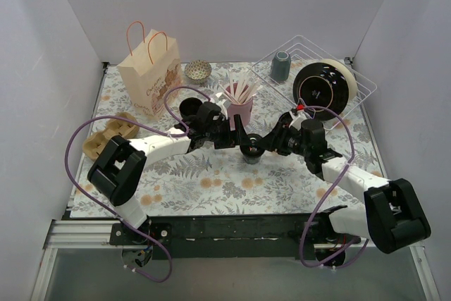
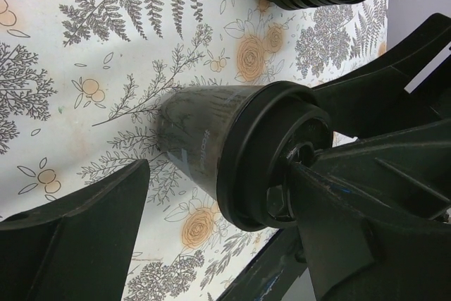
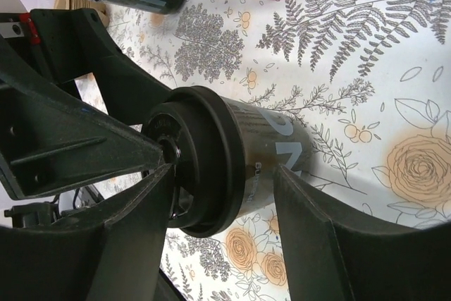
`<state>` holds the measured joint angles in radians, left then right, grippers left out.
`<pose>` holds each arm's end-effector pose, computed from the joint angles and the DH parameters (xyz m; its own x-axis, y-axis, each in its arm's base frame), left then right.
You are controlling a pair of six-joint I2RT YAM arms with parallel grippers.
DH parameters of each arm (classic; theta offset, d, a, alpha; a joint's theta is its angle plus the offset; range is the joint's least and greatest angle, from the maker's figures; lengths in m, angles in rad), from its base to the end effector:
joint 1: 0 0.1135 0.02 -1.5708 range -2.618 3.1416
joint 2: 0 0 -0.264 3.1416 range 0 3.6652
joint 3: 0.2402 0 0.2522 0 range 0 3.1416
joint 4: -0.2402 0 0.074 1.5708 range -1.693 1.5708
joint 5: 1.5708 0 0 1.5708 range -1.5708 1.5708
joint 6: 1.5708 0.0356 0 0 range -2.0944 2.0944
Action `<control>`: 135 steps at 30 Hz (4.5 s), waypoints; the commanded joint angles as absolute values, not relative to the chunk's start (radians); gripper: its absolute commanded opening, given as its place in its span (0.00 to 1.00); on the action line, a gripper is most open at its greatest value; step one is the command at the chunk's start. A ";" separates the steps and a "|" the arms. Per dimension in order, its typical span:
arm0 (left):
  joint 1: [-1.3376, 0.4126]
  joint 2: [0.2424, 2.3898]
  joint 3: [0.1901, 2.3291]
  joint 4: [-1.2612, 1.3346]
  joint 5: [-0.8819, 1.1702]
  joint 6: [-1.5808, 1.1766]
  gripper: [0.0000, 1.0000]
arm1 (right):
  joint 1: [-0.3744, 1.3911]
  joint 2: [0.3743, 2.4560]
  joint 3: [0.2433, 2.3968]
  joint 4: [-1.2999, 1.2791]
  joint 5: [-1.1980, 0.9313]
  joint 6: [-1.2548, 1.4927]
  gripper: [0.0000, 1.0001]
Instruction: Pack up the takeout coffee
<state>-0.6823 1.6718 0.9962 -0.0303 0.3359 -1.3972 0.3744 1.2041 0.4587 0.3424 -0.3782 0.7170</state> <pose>0.2698 -0.2343 0.2000 -0.8651 -0.4953 0.0792 -0.3595 0.5022 -0.7865 0.2228 0.1017 0.1959 -0.7062 0.3787 -0.5982 -0.2546 0.6526 0.7136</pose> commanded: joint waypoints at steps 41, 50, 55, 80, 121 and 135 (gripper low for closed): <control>-0.591 1.376 0.802 -0.006 0.373 -1.319 0.66 | 0.376 1.545 0.661 0.258 -0.629 0.397 0.39; -0.591 1.396 0.729 0.176 0.426 -1.348 0.55 | 0.377 1.591 0.681 0.224 -0.669 0.338 0.38; -0.589 1.436 0.718 0.184 0.414 -1.348 0.48 | 0.377 1.598 0.680 0.215 -0.676 0.336 0.36; -0.589 1.575 0.608 0.322 0.393 -1.384 0.15 | 0.377 1.621 0.643 0.245 -0.681 0.342 0.32; -0.462 1.365 0.667 0.141 0.434 -1.379 0.51 | 0.377 1.772 0.756 0.081 -0.810 0.107 0.23; -0.445 1.430 0.658 0.305 0.709 -1.318 0.50 | 0.442 1.805 0.810 0.009 -0.798 0.023 0.22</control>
<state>-0.4473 1.4090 0.6376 0.2455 0.6418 -1.3373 0.4080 1.7103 0.8703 0.2485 -0.9607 0.1577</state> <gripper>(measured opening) 0.511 0.488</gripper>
